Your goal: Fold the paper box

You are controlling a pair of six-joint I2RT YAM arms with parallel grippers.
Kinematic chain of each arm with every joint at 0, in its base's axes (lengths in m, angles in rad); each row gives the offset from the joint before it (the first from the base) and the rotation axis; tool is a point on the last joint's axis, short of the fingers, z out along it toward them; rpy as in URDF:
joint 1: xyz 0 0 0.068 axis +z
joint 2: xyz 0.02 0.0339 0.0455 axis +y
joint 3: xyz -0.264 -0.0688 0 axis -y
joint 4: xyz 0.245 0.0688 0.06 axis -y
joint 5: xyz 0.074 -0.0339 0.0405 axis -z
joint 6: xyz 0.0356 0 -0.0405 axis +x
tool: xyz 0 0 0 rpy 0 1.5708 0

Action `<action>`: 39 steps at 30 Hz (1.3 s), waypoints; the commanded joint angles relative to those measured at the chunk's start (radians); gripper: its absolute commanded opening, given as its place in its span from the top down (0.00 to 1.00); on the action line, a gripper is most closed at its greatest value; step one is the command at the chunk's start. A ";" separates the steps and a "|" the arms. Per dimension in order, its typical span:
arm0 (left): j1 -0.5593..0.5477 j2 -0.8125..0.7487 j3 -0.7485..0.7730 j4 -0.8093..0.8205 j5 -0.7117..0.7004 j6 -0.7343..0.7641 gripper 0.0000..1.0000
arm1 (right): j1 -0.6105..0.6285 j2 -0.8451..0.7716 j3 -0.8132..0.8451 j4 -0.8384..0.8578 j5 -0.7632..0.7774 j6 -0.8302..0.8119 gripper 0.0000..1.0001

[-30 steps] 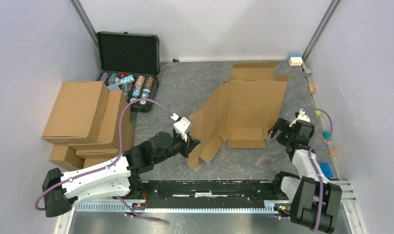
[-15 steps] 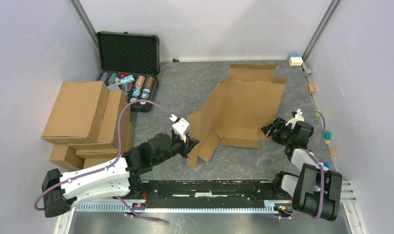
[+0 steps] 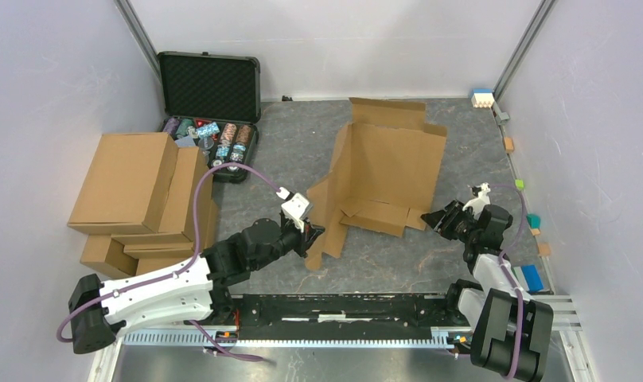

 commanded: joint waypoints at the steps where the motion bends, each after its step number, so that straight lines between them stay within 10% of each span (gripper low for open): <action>1: -0.010 -0.007 -0.032 0.013 0.008 0.030 0.98 | 0.005 -0.008 -0.022 0.067 -0.125 0.069 0.62; 28: -0.018 0.013 -0.045 0.013 0.013 0.033 0.98 | 0.219 -0.115 -0.033 0.505 -0.214 0.616 0.71; 34: -0.018 0.009 -0.045 0.013 0.009 0.034 0.98 | 0.268 -0.114 0.010 0.410 -0.189 0.559 0.62; 39: -0.018 0.008 -0.046 0.014 0.015 0.029 0.98 | 0.302 -0.064 0.041 0.232 -0.108 0.312 0.34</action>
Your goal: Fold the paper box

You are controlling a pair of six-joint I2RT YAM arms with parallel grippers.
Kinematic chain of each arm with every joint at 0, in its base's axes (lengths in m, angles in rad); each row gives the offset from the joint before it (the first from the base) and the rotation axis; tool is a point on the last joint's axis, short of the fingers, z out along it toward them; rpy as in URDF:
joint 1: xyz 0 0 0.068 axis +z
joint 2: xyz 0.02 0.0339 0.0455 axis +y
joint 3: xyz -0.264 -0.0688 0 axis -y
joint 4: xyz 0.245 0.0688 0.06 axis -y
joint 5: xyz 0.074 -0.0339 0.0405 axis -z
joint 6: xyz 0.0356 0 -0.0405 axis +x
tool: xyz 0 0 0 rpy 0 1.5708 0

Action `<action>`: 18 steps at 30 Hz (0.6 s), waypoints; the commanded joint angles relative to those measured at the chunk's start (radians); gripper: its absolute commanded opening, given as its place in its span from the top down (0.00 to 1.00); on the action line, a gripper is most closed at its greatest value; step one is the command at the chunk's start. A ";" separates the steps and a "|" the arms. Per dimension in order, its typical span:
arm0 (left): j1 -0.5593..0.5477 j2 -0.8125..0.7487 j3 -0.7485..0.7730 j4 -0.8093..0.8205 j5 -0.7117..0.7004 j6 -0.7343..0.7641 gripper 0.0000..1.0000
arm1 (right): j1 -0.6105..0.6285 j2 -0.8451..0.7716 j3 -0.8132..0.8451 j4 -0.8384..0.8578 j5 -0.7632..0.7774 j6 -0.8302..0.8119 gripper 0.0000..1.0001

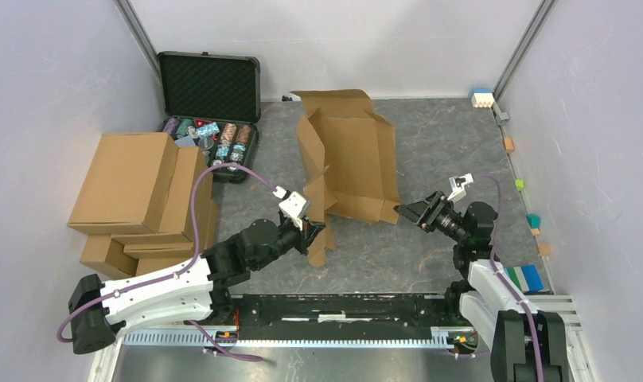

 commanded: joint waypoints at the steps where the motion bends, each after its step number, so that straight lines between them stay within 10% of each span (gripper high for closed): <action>1: -0.019 0.013 -0.024 -0.060 0.051 0.027 0.98 | 0.036 0.039 0.085 -0.163 0.075 -0.270 0.31; 8: -0.018 -0.003 -0.029 -0.063 0.048 0.025 0.98 | 0.081 0.186 0.054 -0.116 0.207 -0.436 0.45; 18: -0.018 -0.066 -0.051 -0.114 0.023 0.013 0.98 | 0.083 0.270 -0.188 0.679 0.136 0.091 1.00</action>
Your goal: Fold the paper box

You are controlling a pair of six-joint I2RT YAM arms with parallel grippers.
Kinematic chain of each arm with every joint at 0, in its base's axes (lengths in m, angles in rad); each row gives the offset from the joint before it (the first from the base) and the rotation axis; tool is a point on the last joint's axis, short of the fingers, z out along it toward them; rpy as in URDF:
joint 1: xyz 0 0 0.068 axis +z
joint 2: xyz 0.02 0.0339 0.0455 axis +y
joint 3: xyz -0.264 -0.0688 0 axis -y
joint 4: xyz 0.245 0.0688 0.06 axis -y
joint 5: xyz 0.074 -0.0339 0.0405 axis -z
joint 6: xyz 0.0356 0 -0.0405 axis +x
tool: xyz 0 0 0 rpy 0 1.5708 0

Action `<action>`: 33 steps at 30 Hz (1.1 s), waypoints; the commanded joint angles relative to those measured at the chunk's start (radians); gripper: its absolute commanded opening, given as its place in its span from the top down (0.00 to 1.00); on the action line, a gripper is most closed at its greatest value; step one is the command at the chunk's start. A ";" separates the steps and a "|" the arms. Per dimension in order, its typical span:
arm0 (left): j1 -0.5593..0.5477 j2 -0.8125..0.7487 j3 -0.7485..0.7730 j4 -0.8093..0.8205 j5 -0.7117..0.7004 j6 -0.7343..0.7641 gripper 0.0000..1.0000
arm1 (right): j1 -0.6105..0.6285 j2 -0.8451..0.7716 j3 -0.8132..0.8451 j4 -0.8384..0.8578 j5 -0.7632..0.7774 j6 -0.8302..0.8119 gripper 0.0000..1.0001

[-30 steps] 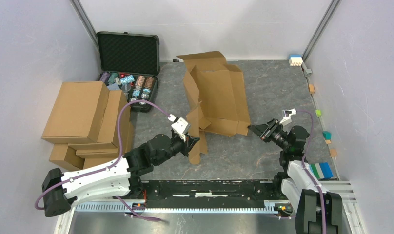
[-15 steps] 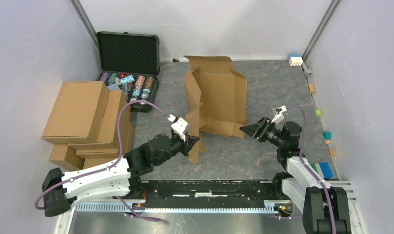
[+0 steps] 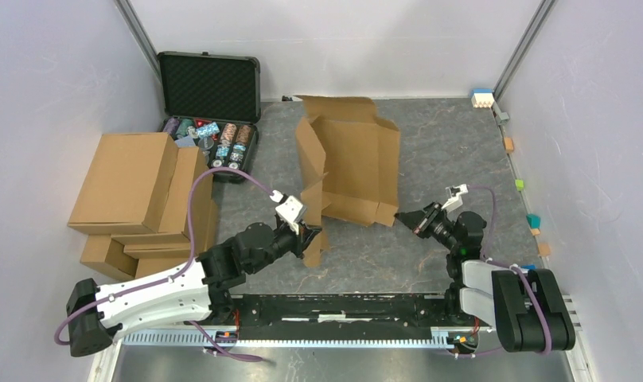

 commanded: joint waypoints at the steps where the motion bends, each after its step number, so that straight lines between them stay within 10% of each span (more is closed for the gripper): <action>1: -0.009 -0.023 -0.029 -0.091 0.013 -0.005 0.98 | 0.009 0.036 -0.072 0.487 -0.060 0.268 1.00; 15: -0.008 0.030 -0.027 -0.068 0.026 -0.015 0.98 | 0.016 0.002 -0.032 0.654 -0.189 0.545 0.88; 20: -0.009 0.013 -0.021 -0.072 0.007 -0.020 0.98 | 0.009 -0.121 0.068 0.149 -0.205 0.173 0.49; 25: -0.010 0.006 -0.016 -0.103 -0.008 -0.006 0.98 | 0.008 -0.289 0.270 -0.617 0.154 -0.416 0.23; 33: -0.010 0.017 0.003 -0.106 -0.009 0.009 0.98 | 0.001 -0.117 0.418 -0.782 0.530 -0.575 0.02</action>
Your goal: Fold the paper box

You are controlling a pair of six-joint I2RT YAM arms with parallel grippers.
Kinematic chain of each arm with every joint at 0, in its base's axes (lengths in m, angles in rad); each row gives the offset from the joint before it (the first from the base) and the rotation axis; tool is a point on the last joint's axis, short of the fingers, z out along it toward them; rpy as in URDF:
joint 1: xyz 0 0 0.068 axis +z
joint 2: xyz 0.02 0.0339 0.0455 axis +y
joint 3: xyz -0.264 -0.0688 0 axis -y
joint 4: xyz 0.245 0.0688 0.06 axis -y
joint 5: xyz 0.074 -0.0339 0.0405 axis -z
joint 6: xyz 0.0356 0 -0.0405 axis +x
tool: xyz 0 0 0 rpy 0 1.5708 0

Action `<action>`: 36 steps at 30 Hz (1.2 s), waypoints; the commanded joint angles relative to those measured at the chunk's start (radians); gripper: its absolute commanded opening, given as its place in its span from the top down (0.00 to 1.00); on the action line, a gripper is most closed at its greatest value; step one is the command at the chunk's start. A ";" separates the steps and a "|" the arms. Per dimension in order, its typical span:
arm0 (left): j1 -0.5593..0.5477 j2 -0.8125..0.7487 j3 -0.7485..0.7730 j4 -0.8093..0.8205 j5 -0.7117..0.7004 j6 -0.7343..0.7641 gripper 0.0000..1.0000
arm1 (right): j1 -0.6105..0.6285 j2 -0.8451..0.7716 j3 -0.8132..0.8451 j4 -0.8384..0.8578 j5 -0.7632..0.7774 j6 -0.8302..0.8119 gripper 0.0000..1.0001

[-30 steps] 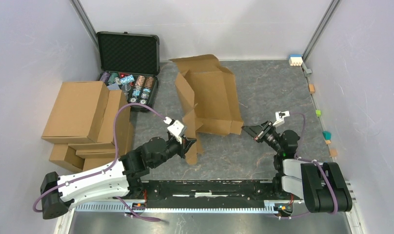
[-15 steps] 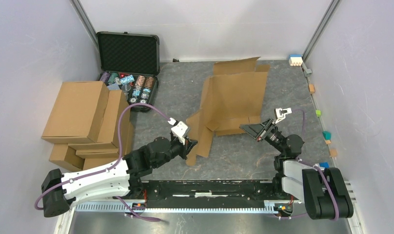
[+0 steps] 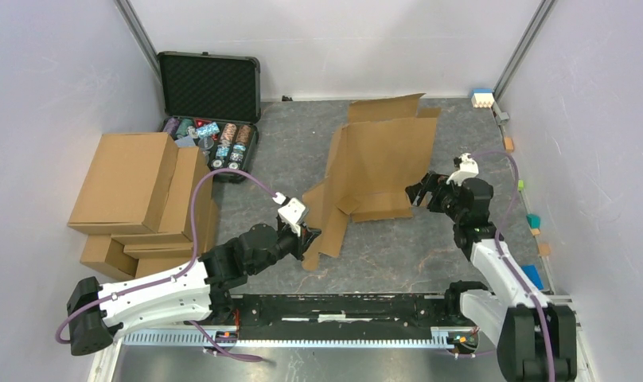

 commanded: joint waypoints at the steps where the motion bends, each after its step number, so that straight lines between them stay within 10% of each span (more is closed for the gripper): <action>1: -0.006 0.015 0.020 -0.082 0.000 0.016 0.98 | -0.005 0.143 0.055 -0.137 0.217 -0.149 0.02; 17: -0.007 -0.065 -0.037 -0.132 -0.054 0.033 0.98 | -0.202 0.518 0.074 0.441 -0.224 -0.140 0.02; 26: -0.007 -0.067 -0.054 -0.100 -0.038 0.057 0.98 | -0.172 0.762 0.206 0.480 -0.318 -0.141 0.02; 36: -0.007 -0.105 -0.107 -0.045 -0.081 -0.028 0.98 | -0.165 0.619 0.021 0.463 -0.427 -0.061 0.37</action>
